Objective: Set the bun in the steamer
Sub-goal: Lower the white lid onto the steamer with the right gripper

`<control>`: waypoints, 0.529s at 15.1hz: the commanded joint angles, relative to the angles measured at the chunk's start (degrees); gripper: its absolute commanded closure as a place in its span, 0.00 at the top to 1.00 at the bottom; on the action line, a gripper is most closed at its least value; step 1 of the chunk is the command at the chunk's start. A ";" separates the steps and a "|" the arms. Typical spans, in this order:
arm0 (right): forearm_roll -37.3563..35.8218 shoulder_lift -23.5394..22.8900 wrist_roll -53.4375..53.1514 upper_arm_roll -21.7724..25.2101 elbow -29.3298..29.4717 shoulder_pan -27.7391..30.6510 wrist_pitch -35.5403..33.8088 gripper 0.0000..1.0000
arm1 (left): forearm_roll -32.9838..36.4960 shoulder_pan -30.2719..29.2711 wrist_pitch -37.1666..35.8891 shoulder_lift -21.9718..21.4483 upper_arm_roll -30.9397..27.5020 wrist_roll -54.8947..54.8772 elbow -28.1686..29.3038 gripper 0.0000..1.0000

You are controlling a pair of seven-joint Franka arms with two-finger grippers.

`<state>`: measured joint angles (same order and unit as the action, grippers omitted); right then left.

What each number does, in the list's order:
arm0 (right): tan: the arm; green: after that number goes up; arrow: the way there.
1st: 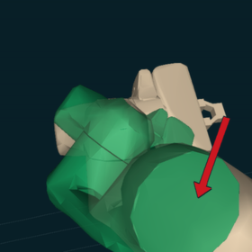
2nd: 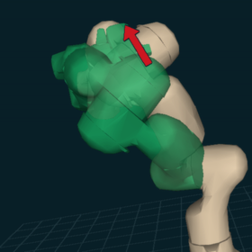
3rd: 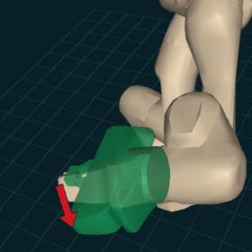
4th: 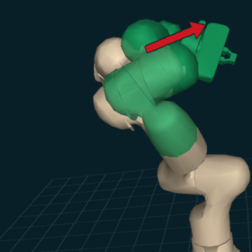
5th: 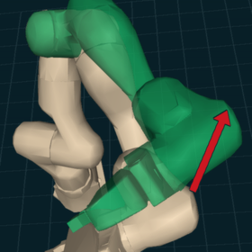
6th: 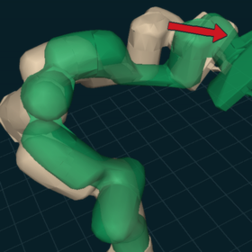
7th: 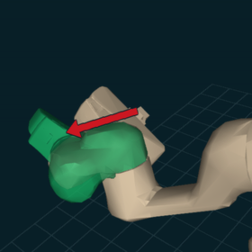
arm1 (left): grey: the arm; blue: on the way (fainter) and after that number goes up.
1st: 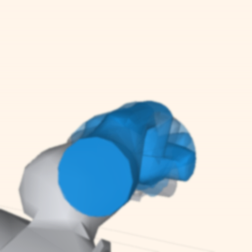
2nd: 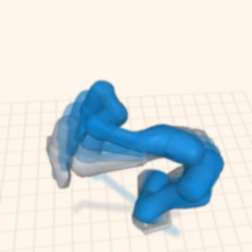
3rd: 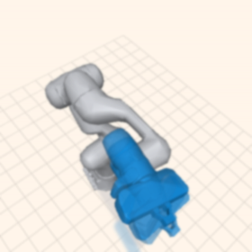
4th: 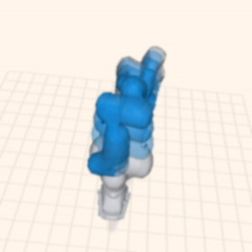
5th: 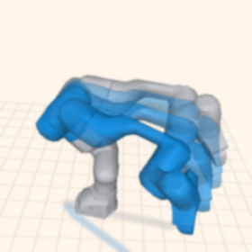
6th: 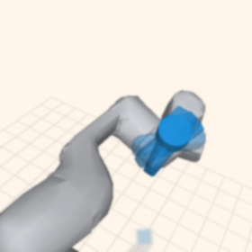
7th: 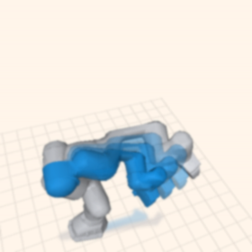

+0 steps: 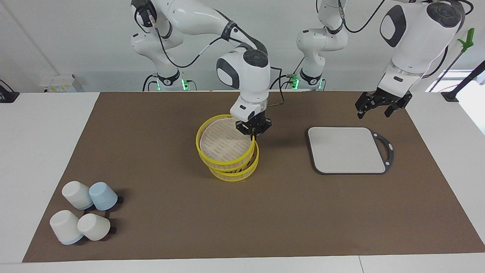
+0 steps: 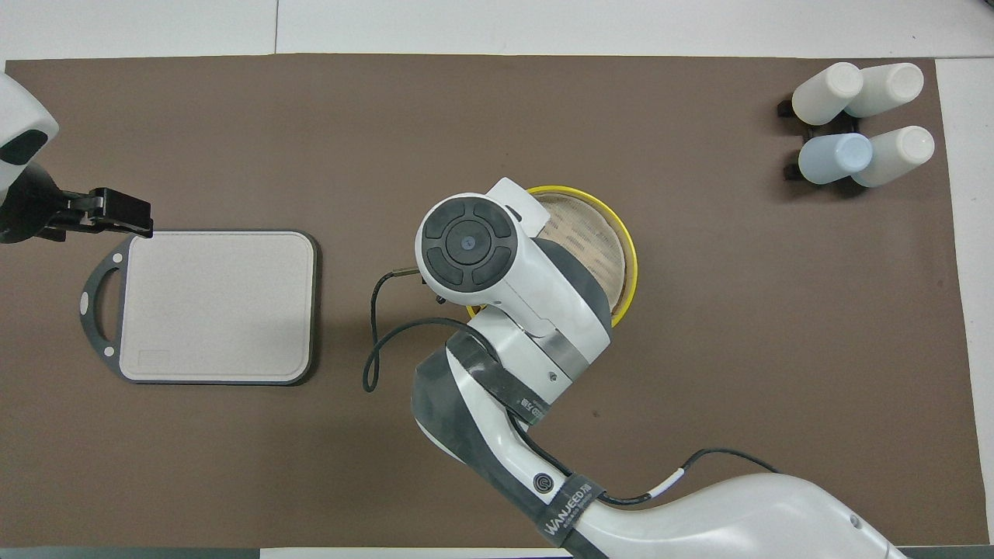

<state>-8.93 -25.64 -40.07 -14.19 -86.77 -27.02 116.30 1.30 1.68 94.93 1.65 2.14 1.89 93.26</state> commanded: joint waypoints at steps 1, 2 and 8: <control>-1.09 -0.73 -0.80 0.12 2.04 0.04 -0.11 0.09 | -1.48 -1.15 -1.06 -1.57 0.41 -1.36 1.40 1.00; -1.09 -1.17 -0.89 0.12 2.04 -0.05 -0.02 0.09 | -1.57 -1.15 -1.23 -1.74 0.41 -1.53 1.49 1.00; -2.67 -3.80 -3.96 1.00 2.83 -4.17 -0.28 0.09 | -1.48 -2.38 -1.76 -3.93 0.24 -4.35 3.94 1.00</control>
<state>-9.26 -27.73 -41.27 -13.91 -85.96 -28.95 116.80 0.75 0.74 93.45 1.14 2.14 -0.79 93.58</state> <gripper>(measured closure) 0.907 0.000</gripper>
